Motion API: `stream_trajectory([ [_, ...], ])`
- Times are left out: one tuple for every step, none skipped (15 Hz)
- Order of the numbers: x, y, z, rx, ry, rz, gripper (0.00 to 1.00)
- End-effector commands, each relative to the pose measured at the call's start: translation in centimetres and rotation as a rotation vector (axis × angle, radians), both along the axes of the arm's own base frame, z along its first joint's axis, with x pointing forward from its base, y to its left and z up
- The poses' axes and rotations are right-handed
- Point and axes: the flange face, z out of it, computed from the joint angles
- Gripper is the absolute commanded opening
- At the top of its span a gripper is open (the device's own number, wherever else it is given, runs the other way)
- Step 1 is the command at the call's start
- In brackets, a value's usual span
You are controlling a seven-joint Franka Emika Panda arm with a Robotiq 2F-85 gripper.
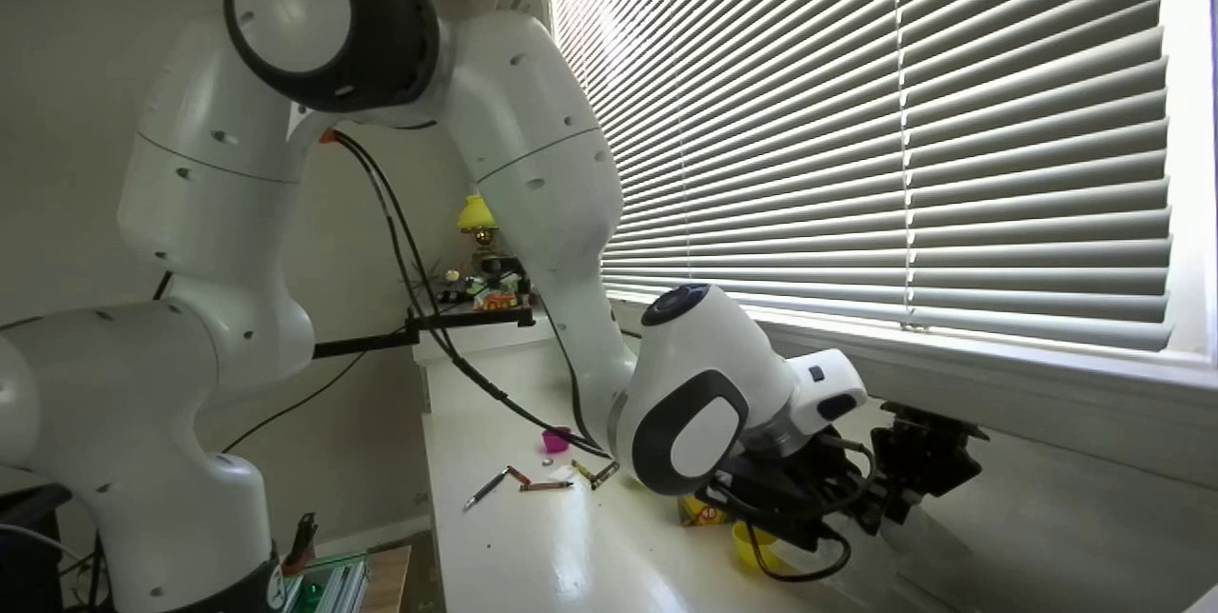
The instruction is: Pick up the napkin and wipe the mirror part of the counter
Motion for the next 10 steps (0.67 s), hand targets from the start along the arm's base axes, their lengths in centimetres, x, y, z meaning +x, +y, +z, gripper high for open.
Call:
stream_trajectory([
  [0.5,-2.1,2.0,-0.011,-0.043,-0.025,0.0],
  [0.4,-2.5,2.5,-0.015,-0.056,-0.031,0.0],
  [0.1,-2.5,3.1,-0.014,-0.069,-0.033,0.0],
  [0.0,-2.6,3.6,-0.019,-0.081,-0.034,0.0],
  [-0.2,-2.3,4.1,-0.017,-0.095,-0.027,0.0],
  [-0.4,-1.9,4.7,-0.017,-0.107,-0.02,0.0],
  [-0.7,-1.4,5.3,-0.02,-0.124,-0.01,0.0],
  [-1.0,-1.1,6.0,-0.023,-0.142,-0.002,0.0],
  [-1.4,-0.6,6.7,-0.028,-0.16,0.009,0.0],
  [-1.7,-0.1,7.5,-0.033,-0.181,0.019,0.0],
])
